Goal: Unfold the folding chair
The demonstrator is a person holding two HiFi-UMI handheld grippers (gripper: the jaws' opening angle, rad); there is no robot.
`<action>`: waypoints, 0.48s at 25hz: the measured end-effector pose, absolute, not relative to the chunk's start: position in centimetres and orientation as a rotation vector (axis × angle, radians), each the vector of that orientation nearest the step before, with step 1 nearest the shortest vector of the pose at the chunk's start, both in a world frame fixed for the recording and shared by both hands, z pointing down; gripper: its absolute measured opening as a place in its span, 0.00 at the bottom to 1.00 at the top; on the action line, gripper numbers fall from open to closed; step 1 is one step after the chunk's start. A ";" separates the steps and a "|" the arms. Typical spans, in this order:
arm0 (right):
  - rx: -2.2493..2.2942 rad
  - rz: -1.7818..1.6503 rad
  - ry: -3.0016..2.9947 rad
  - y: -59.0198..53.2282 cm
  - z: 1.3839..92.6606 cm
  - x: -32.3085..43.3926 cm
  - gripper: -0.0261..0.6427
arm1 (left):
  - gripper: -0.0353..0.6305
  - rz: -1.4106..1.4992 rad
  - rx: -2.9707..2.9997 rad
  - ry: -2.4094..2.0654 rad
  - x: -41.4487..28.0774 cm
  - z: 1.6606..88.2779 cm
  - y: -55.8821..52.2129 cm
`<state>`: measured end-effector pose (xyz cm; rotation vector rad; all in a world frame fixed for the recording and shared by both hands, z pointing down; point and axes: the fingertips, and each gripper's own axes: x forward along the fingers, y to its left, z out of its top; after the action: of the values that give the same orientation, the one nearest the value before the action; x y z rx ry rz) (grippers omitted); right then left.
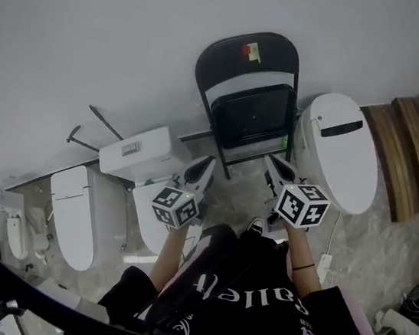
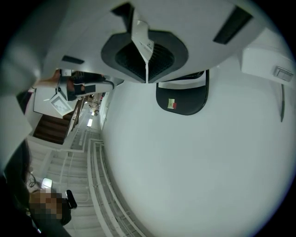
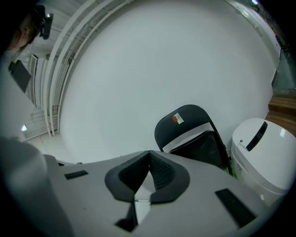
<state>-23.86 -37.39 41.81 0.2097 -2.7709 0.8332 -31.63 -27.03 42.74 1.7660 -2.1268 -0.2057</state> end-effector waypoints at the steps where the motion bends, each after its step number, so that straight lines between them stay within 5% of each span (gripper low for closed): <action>1: 0.205 0.851 -2.762 -38.0 42.1 -24.1 0.06 | 0.06 -0.198 1.749 -2.138 -32.1 42.8 -27.2; 12: 0.220 0.988 -2.655 -43.4 45.4 -31.1 0.06 | 0.06 -0.135 1.714 -2.112 -40.2 44.2 -32.5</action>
<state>-31.06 -43.44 45.42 0.2198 -2.6553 0.9878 -40.25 -32.53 44.20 1.7143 -2.1123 -0.1346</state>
